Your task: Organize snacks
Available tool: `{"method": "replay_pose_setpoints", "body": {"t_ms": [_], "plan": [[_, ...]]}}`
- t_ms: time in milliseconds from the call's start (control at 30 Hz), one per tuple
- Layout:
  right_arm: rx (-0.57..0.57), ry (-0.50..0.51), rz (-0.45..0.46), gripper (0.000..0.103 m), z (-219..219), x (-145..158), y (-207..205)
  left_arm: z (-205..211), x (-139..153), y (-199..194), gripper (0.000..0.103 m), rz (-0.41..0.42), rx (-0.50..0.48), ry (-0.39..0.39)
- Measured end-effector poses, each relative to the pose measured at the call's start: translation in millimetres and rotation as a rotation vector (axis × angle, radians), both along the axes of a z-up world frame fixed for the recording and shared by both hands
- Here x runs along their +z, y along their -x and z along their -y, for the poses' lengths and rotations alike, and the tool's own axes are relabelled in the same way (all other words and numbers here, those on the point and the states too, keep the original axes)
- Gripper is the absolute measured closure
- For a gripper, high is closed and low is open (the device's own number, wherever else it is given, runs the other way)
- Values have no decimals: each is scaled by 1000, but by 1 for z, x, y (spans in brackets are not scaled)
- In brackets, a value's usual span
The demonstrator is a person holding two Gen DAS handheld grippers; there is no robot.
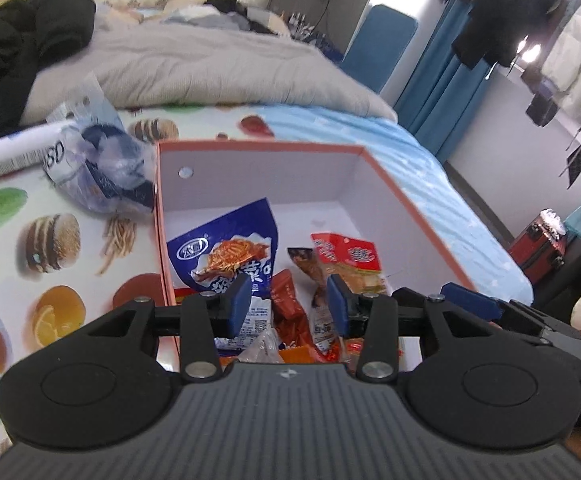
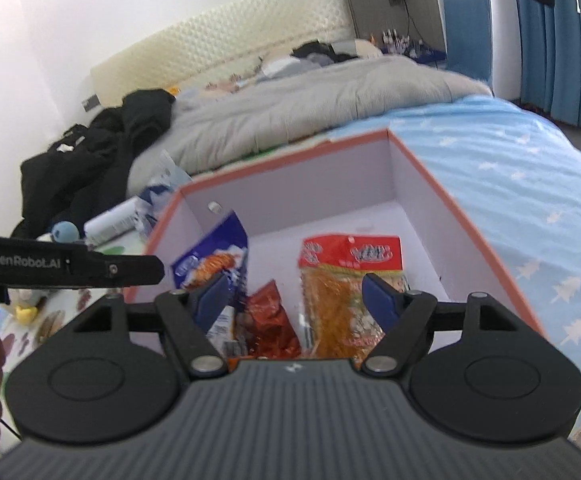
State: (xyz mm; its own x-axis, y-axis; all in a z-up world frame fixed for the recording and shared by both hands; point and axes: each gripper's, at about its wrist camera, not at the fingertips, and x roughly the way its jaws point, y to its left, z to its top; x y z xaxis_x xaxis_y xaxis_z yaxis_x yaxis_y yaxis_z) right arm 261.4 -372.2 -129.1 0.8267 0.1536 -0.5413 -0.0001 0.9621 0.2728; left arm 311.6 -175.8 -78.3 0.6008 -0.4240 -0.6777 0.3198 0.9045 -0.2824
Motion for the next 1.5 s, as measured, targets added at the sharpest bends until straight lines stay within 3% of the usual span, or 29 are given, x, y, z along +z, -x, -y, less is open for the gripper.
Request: {"method": "replay_pose_setpoints", "body": {"t_ms": [333, 767, 1167, 1400, 1500], "plan": [[-17, 13, 127, 28, -11, 63, 72, -27, 63, 84, 55, 117, -27, 2], [-15, 39, 230, 28, -26, 114, 150, -41, 103, 176, 55, 220, -44, 8], [-47, 81, 241, 28, -23, 117, 201, -48, 110, 240, 55, 225, -16, 16], [-37, 98, 214, 28, -29, 114, 212, -50, 104, 252, 54, 209, -30, -6], [-45, 86, 218, 28, -31, 113, 216, -49, 101, 252, 49, 206, -30, -10]]}}
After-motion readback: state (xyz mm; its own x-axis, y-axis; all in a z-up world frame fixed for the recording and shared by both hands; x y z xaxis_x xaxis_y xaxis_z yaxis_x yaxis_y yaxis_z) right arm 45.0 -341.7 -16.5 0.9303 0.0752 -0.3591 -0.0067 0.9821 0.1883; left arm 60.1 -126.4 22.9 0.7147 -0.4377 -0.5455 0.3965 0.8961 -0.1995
